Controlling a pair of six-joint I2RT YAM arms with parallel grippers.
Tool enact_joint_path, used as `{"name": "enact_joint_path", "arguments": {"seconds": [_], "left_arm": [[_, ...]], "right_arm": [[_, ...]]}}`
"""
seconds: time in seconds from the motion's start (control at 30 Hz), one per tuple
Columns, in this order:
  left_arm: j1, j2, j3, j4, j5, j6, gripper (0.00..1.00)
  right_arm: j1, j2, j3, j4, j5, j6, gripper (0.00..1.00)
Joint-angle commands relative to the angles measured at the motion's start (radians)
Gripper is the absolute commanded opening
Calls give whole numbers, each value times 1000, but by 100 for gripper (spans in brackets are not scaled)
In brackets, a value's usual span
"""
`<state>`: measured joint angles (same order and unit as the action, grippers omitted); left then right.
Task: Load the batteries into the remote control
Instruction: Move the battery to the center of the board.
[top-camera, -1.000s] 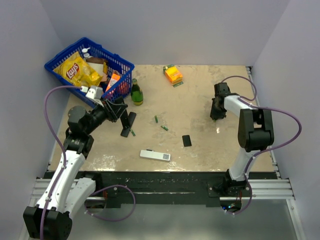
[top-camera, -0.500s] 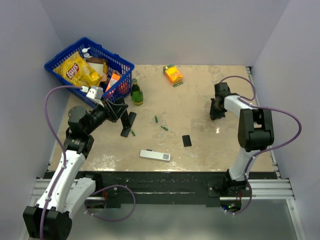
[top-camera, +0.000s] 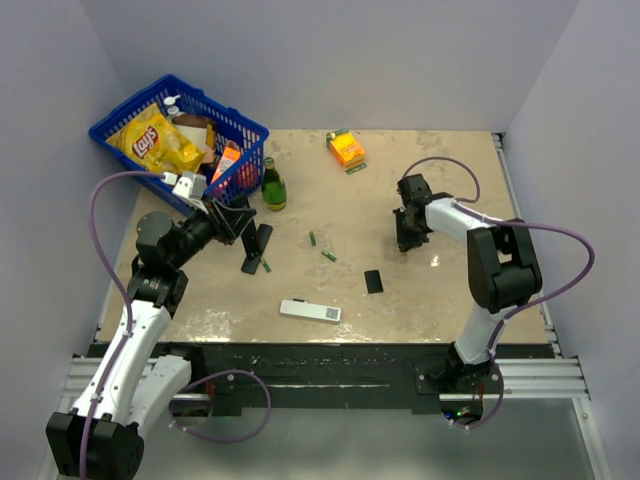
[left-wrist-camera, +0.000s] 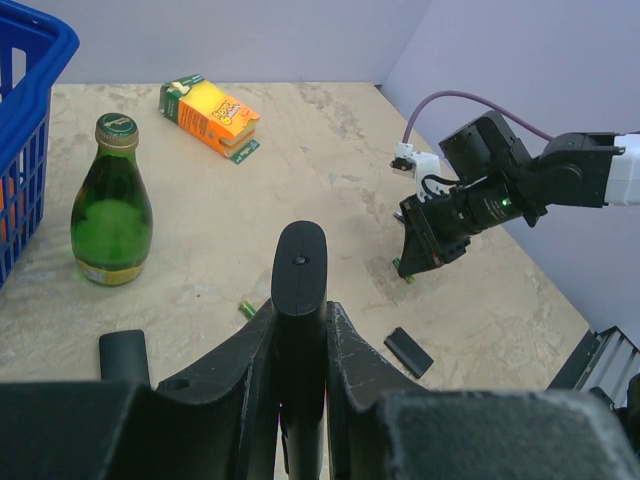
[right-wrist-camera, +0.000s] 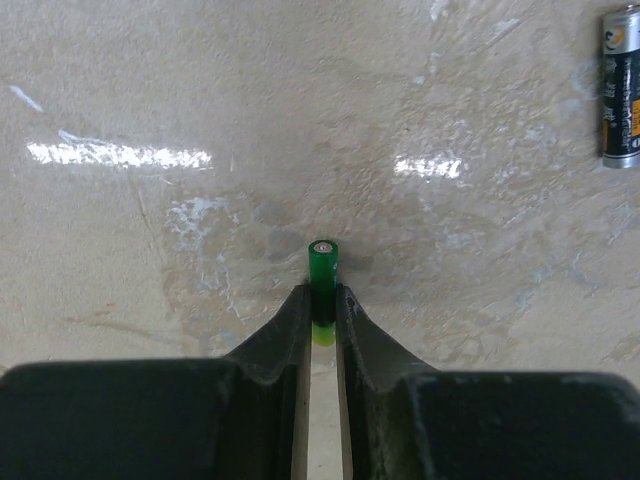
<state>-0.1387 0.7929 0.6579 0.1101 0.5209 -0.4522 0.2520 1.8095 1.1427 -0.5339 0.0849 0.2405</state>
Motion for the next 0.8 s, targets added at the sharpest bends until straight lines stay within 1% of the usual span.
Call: {"name": "enact_joint_path", "arguments": {"seconds": [0.0, 0.23, 0.3, 0.57, 0.77], "left_arm": [[-4, -3, 9, 43, 16, 3, 0], [-4, -3, 9, 43, 16, 3, 0], [-4, -4, 9, 43, 16, 3, 0], [-4, -4, 9, 42, 14, 4, 0], [-4, -3, 9, 42, 14, 6, 0]], "right_arm": [[30, -39, -18, -55, 3, -26, 15], [47, -39, -28, -84, 35, -29, 21], [47, -32, -24, -86, 36, -35, 26], [49, 5, 23, -84, 29, -40, 36], [47, 51, 69, -89, 33, -52, 36]]}}
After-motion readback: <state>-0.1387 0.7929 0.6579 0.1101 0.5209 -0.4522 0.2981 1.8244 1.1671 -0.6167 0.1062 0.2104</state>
